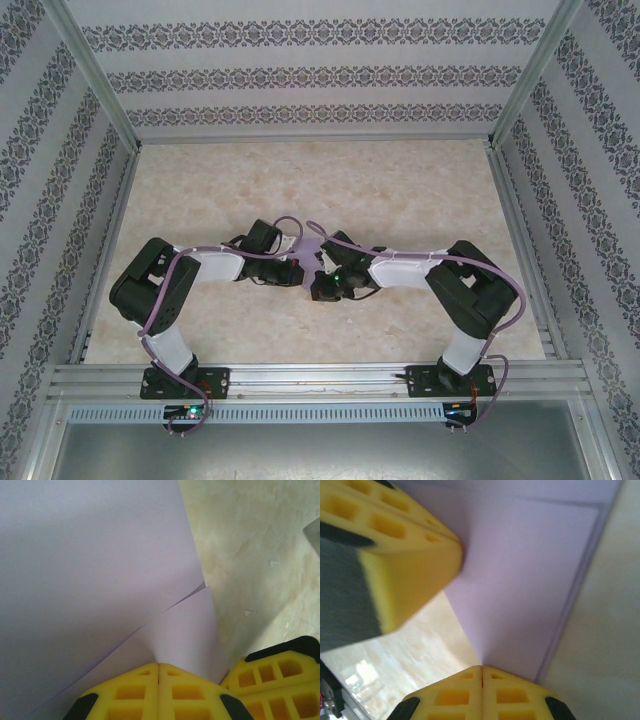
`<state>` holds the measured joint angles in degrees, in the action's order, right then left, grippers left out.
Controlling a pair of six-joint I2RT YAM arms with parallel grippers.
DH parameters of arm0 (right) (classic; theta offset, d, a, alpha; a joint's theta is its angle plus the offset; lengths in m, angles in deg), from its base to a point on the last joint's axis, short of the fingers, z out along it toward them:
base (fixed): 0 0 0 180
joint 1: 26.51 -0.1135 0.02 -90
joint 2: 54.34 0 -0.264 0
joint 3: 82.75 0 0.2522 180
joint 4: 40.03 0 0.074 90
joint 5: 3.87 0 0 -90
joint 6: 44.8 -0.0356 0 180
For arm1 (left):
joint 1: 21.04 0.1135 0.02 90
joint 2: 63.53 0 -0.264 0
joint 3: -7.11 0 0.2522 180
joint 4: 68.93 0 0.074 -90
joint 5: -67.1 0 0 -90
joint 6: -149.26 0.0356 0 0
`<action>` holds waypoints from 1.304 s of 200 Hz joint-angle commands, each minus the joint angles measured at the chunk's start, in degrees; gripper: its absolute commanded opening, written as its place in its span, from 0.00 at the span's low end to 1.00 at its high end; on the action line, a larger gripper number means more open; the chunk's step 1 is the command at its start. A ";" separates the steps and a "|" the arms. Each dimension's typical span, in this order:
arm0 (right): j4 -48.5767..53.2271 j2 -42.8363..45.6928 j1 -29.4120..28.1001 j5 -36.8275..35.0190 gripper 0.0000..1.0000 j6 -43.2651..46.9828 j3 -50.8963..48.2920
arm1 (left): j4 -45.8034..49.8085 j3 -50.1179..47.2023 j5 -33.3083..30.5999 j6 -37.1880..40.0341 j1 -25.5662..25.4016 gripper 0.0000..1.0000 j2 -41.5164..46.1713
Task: Fold a paper plane with a square sheet of paper (fold left side to right side)
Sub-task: Third fold the triangle at the center of the table.
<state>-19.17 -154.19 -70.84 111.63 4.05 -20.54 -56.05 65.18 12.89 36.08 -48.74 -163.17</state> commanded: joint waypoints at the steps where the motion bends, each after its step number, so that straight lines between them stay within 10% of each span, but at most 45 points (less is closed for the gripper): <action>1: 0.82 0.92 0.45 -1.15 0.00 -1.29 -2.93 | 6.05 -0.43 -8.08 -0.55 0.09 0.00 -2.42; 93: -0.23 12.99 4.84 0.62 0.00 0.23 -10.99 | 4.48 1.62 -7.96 -4.62 0.11 0.00 -3.90; 159: -3.75 18.48 16.02 1.72 0.35 9.59 -10.80 | -0.88 1.98 -6.22 -10.81 -1.30 0.00 -4.08; 261: -7.45 6.95 15.58 4.88 0.45 20.13 -0.09 | 8.14 8.98 -9.78 -4.18 1.02 0.34 7.96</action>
<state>-25.23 -144.40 -54.15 114.32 20.03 -23.86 -52.64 73.64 6.09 28.89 -49.05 -159.80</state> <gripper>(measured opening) 0.448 0.331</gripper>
